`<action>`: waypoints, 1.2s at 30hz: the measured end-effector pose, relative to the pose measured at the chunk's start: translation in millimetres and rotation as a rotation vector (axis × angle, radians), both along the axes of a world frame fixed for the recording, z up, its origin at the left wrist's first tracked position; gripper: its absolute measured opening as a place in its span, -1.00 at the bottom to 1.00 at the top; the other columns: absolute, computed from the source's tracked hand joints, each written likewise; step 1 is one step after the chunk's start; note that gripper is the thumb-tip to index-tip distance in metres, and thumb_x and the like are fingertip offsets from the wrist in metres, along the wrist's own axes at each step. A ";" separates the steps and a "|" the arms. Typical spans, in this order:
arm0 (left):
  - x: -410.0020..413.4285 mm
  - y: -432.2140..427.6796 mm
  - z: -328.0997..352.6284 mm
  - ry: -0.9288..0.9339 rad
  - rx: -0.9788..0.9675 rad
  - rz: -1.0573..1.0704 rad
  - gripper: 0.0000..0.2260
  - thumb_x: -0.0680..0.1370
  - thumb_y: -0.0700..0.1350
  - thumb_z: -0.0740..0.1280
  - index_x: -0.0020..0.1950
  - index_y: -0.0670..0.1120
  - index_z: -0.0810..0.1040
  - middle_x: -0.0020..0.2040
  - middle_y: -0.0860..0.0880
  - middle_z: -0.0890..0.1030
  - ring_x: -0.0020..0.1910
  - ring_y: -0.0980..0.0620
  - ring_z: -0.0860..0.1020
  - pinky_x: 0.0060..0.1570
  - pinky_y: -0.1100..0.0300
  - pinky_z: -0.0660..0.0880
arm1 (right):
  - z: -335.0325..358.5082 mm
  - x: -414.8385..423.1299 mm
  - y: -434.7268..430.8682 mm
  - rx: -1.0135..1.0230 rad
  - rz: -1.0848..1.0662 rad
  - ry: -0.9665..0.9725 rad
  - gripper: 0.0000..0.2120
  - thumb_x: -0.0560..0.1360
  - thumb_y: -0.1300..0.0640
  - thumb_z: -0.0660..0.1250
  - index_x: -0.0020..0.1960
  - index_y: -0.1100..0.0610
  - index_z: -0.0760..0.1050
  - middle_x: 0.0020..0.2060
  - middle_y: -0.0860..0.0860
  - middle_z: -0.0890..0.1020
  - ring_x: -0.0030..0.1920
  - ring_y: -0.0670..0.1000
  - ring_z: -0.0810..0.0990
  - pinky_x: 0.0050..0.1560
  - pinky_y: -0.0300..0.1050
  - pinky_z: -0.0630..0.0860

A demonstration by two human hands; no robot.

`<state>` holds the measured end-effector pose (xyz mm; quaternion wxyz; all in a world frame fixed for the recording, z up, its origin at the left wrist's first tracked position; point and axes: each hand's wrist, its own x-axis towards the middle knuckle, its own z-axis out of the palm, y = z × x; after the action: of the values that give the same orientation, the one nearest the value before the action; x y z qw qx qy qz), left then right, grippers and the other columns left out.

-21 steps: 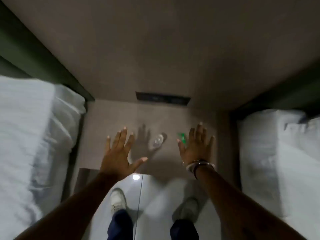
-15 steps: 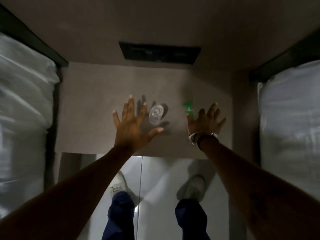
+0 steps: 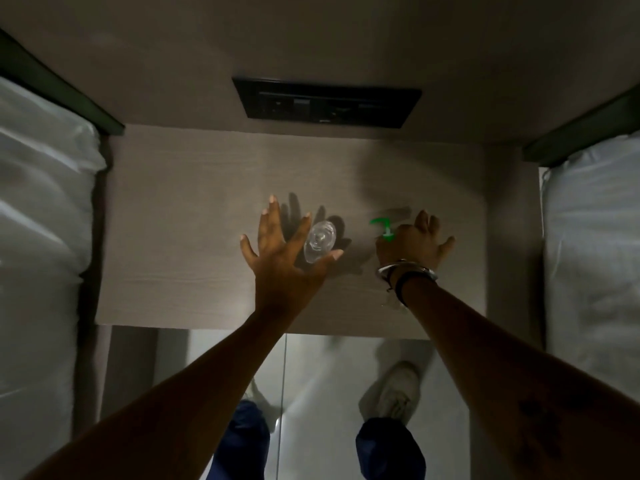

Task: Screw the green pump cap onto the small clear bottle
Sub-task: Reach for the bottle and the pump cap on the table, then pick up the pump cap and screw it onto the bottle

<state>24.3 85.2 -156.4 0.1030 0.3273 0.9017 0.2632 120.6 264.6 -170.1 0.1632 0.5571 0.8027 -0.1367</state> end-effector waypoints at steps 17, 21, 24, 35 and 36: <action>8.4 1.5 -5.7 -0.060 0.114 0.064 -0.48 0.44 0.37 0.27 0.38 0.29 0.35 0.61 -0.11 0.03 0.58 -0.06 -0.01 0.43 -0.30 -0.15 | 140.8 -30.2 -19.6 -0.445 -0.368 1.434 -0.80 0.31 0.05 0.49 -0.07 -0.01 0.65 0.43 0.10 0.41 0.43 0.04 0.36 0.41 0.24 0.34; 9.0 0.4 -6.6 -0.070 0.130 0.068 -0.48 0.44 0.36 0.28 0.36 0.24 0.40 0.62 -0.08 0.01 0.59 -0.01 -0.04 0.43 -0.23 -0.21 | 131.2 -33.1 -31.6 -0.424 -0.264 1.362 -0.80 0.40 0.16 0.46 -0.08 -0.13 0.60 0.45 0.07 0.38 0.42 -0.08 0.34 0.41 0.14 0.36; 7.7 -0.6 -8.5 -0.097 0.129 0.069 -0.47 0.45 0.38 0.27 0.38 0.27 0.37 0.62 -0.04 -0.04 0.59 0.04 -0.09 0.43 -0.20 -0.24 | 119.1 -32.6 -38.3 -0.353 -0.154 1.249 -0.80 0.40 0.15 0.46 -0.01 -0.03 0.57 0.47 0.05 0.33 0.40 -0.13 0.31 0.36 -0.26 0.30; 6.3 -2.7 -8.0 -0.105 0.127 0.050 -0.44 0.43 0.35 0.30 0.41 0.30 0.30 0.62 -0.05 -0.04 0.59 -0.02 -0.06 0.44 -0.25 -0.19 | 119.8 -35.9 -37.7 -0.362 -0.134 1.339 -0.78 0.41 0.13 0.44 0.04 -0.01 0.56 0.48 0.08 0.31 0.47 -0.02 0.27 0.45 0.12 0.30; 6.8 -2.2 -7.2 -0.109 0.133 0.053 -0.45 0.43 0.35 0.31 0.40 0.30 0.32 0.62 -0.05 -0.03 0.59 -0.02 -0.05 0.44 -0.24 -0.20 | 121.1 -37.0 -37.3 -0.357 -0.140 1.344 -0.79 0.41 0.13 0.44 0.03 -0.02 0.56 0.48 0.08 0.31 0.48 0.01 0.25 0.44 0.21 0.29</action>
<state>31.0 83.0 -163.6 0.1228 0.2948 0.8836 0.3425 83.6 227.3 -49.0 -0.2891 0.3669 0.6570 -0.5918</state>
